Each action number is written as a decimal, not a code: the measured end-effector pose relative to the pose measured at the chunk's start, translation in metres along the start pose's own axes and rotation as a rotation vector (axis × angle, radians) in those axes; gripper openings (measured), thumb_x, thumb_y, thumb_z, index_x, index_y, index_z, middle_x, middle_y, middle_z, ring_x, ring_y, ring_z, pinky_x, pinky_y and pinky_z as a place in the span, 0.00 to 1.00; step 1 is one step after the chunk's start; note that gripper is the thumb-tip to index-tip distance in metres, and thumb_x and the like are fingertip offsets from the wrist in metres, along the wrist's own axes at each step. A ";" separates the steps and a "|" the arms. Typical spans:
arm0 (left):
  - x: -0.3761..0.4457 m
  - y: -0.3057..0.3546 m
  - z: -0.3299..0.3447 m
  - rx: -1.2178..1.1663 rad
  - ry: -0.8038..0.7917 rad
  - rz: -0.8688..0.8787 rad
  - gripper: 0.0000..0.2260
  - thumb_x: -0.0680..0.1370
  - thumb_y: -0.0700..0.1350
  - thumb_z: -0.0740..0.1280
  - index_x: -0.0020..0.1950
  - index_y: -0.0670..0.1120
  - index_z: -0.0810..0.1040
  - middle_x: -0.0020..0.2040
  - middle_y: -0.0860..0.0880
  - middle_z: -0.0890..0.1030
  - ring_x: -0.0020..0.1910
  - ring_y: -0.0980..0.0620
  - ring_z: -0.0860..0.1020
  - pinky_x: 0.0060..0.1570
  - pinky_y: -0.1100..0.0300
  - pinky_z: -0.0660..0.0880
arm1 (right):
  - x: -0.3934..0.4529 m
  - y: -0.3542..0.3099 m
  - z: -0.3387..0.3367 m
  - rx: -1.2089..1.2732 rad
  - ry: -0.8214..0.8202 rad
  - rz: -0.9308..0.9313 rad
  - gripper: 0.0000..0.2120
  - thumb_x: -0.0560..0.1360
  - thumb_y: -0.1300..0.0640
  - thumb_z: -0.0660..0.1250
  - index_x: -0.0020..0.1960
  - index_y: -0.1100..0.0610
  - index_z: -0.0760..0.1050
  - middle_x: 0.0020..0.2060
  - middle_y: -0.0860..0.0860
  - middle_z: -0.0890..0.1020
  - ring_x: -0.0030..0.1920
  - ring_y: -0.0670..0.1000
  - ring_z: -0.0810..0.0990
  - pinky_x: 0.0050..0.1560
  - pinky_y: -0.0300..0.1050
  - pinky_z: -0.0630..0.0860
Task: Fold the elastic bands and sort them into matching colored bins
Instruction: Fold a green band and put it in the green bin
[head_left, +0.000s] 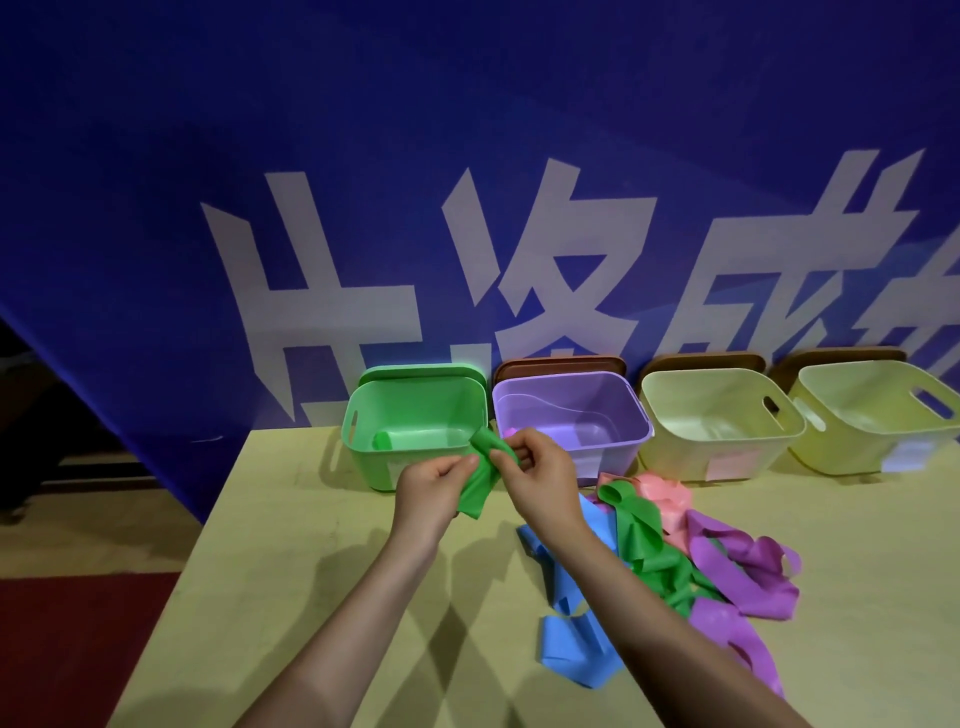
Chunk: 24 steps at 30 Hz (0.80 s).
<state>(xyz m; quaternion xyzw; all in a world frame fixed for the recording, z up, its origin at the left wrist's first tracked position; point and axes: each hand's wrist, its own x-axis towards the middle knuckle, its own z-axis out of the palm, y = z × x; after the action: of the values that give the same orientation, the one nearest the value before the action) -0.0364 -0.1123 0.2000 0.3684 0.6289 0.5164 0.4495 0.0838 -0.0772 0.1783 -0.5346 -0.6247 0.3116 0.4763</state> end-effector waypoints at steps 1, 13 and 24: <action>-0.001 0.003 0.000 0.007 0.008 0.019 0.08 0.76 0.41 0.69 0.36 0.46 0.82 0.28 0.50 0.76 0.32 0.51 0.69 0.32 0.59 0.65 | 0.003 -0.001 0.000 0.025 0.002 0.031 0.08 0.72 0.61 0.71 0.37 0.54 0.73 0.32 0.48 0.75 0.31 0.44 0.70 0.35 0.37 0.67; -0.017 0.002 -0.021 -0.287 0.132 -0.127 0.09 0.75 0.45 0.71 0.38 0.42 0.80 0.26 0.50 0.72 0.25 0.54 0.66 0.22 0.65 0.61 | 0.000 -0.010 0.005 -0.265 -0.204 -0.585 0.08 0.74 0.59 0.68 0.52 0.60 0.81 0.40 0.53 0.78 0.42 0.49 0.73 0.43 0.38 0.68; -0.011 0.002 -0.017 -0.264 -0.033 -0.032 0.08 0.80 0.39 0.63 0.45 0.42 0.81 0.31 0.51 0.76 0.29 0.55 0.69 0.29 0.66 0.65 | -0.006 -0.020 -0.003 0.376 -0.409 0.289 0.14 0.79 0.64 0.63 0.64 0.62 0.75 0.31 0.47 0.79 0.30 0.42 0.77 0.43 0.39 0.76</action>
<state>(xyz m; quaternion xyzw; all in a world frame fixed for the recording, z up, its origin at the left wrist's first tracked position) -0.0486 -0.1277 0.2047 0.3045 0.5535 0.5815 0.5126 0.0787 -0.0883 0.1957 -0.4468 -0.5564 0.5873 0.3819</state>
